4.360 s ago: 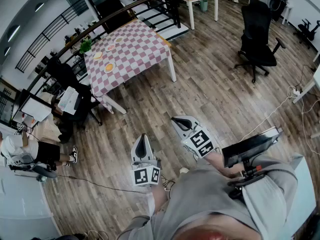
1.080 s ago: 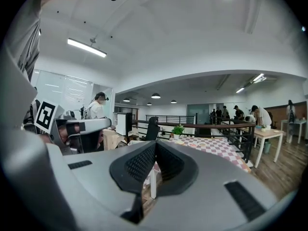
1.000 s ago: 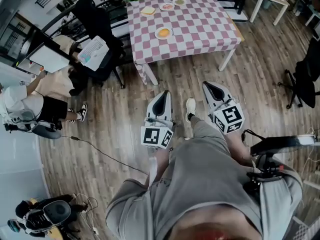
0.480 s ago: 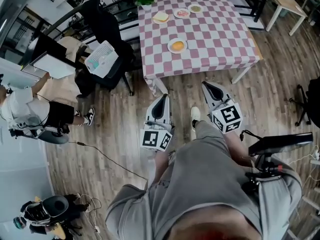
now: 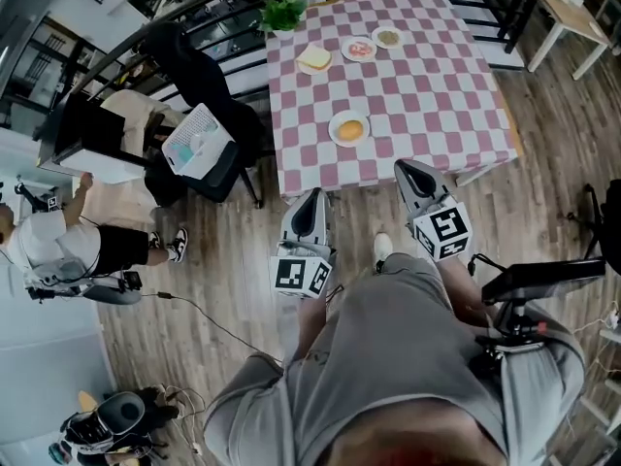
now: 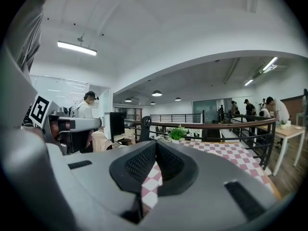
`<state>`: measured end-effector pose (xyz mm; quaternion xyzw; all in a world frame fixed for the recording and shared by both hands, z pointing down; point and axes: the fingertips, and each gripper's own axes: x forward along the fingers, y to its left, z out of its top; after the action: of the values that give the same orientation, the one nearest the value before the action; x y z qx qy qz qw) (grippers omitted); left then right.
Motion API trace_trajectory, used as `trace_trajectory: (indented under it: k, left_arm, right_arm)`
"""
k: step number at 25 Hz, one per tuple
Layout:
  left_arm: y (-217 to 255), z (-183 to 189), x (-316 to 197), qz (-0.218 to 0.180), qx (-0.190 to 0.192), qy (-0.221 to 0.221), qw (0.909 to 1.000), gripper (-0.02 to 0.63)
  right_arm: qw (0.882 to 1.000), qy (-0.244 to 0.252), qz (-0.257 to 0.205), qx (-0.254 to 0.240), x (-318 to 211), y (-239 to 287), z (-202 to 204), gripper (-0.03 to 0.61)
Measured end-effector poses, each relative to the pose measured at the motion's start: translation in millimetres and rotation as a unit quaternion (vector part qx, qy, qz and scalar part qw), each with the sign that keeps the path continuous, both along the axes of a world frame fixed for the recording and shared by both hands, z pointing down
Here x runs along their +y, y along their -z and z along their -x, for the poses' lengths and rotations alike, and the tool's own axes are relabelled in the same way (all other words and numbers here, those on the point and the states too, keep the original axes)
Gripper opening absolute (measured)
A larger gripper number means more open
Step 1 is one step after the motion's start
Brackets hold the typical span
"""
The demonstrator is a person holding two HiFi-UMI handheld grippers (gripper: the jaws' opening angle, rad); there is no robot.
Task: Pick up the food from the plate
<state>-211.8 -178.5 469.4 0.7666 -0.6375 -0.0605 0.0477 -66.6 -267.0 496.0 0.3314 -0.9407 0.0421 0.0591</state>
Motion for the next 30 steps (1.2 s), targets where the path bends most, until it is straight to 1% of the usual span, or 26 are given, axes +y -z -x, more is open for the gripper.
trace_trajectory:
  k: [3,8,11,13,16,19,21,22,23,24,30]
  left_arm:
    - [1.4,3.2,-28.2,0.004,-0.005,0.001,1.0,0.009]
    - [24.1,13.0,-59.7,-0.005,-0.042,-0.003,0.9991,0.009]
    - [38.1,20.9,-70.8,-0.019,-0.051,0.001,0.9985,0.009]
    - [42.4,27.5,-77.8,-0.026,-0.052,0.002,0.9983,0.009]
    - [48.6,33.1,-84.4,-0.035,-0.053,-0.008,0.9979,0.009]
    - [49.6,41.4,-90.1,-0.041,-0.054,-0.015,0.9976,0.009]
    - [47.7,50.3,-94.3,-0.043,-0.053,-0.003,0.9976,0.009]
    - [47.0,55.4,-96.8,-0.043,-0.053,0.01,0.9976,0.03]
    - [46.8,60.0,-100.0,-0.042,-0.052,0.02,0.9976,0.295]
    - [47.3,63.4,-103.0,-0.04,-0.053,0.026,0.9975,0.373]
    - [48.6,74.7,-107.7,-0.045,-0.074,0.026,0.9959,0.383]
  right_arm:
    - [1.0,0.004,-0.002,0.001,-31.9,-1.3,4.8,0.014]
    - [1.0,0.007,-0.003,-0.012,-63.9,13.0,21.4,0.014]
    - [1.0,0.005,-0.014,-0.015,-70.5,24.6,29.2,0.014]
    - [1.0,-0.006,-0.018,-0.019,-73.1,32.2,31.5,0.014]
    - [0.999,-0.028,-0.02,-0.027,-72.8,40.5,30.9,0.014]
    - [0.999,-0.033,-0.017,-0.027,-69.7,37.9,36.0,0.014]
    - [0.999,-0.033,-0.016,-0.022,-67.4,35.1,38.0,0.014]
    - [0.999,-0.035,-0.016,-0.02,-66.8,34.4,37.4,0.014]
    - [0.999,-0.039,-0.016,-0.018,-67.3,34.1,36.1,0.014]
    - [0.999,-0.044,-0.016,-0.016,-68.6,33.7,34.3,0.014]
    - [0.998,-0.063,-0.012,-0.01,-78.2,27.3,26.8,0.014]
